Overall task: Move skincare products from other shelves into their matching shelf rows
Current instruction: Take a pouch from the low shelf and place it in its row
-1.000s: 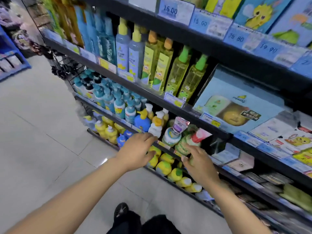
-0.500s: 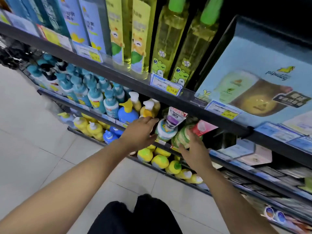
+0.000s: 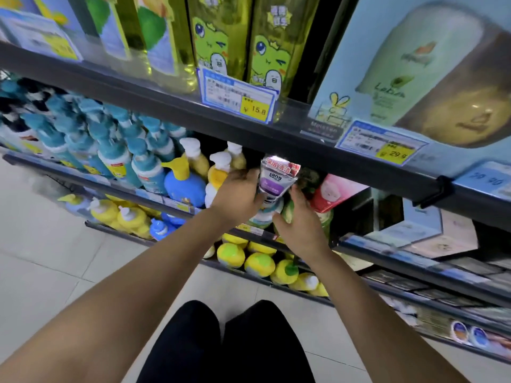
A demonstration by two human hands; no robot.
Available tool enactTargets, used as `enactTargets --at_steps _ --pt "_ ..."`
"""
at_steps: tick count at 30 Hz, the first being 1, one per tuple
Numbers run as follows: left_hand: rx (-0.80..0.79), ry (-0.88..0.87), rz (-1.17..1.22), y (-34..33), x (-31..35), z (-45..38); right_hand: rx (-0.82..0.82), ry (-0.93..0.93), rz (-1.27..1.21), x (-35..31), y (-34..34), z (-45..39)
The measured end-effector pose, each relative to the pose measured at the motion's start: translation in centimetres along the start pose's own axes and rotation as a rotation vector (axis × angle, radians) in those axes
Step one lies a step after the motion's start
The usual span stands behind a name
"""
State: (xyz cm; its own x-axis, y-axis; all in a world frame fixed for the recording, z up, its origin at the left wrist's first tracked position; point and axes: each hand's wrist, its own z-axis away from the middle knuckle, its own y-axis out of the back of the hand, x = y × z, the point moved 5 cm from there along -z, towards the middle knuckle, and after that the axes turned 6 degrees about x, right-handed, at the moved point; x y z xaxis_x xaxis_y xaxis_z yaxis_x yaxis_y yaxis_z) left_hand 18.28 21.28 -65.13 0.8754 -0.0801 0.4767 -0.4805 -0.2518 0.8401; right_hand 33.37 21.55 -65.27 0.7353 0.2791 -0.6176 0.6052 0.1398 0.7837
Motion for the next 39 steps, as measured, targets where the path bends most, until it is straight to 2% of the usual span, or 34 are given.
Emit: enactTargets --at_steps 5,13,19,23,29,35,39 --pt "-0.012 0.123 0.087 2.5 1.4 1.3 -0.017 0.021 -0.039 -1.5 1.8 1.4" --pt "-0.005 -0.018 0.118 11.7 6.0 7.1 -0.033 -0.011 -0.098 -8.3 7.8 8.5" --pt "-0.067 -0.047 0.239 20.0 11.5 8.7 0.047 -0.101 -0.091 -13.2 14.1 13.9" --pt "-0.161 -0.053 0.405 23.2 16.5 8.2 0.204 -0.068 -0.086 -15.7 19.3 16.8" --pt "-0.097 -0.255 0.522 25.2 27.6 8.3 0.473 -0.191 -0.149 -14.8 28.5 21.7" --pt "-0.037 -0.656 0.312 23.6 42.3 9.2 0.697 -0.287 -0.151 -9.0 39.9 29.4" --pt "0.048 -0.787 0.246 21.4 50.9 10.5 0.803 -0.349 -0.099 -4.2 47.5 35.7"
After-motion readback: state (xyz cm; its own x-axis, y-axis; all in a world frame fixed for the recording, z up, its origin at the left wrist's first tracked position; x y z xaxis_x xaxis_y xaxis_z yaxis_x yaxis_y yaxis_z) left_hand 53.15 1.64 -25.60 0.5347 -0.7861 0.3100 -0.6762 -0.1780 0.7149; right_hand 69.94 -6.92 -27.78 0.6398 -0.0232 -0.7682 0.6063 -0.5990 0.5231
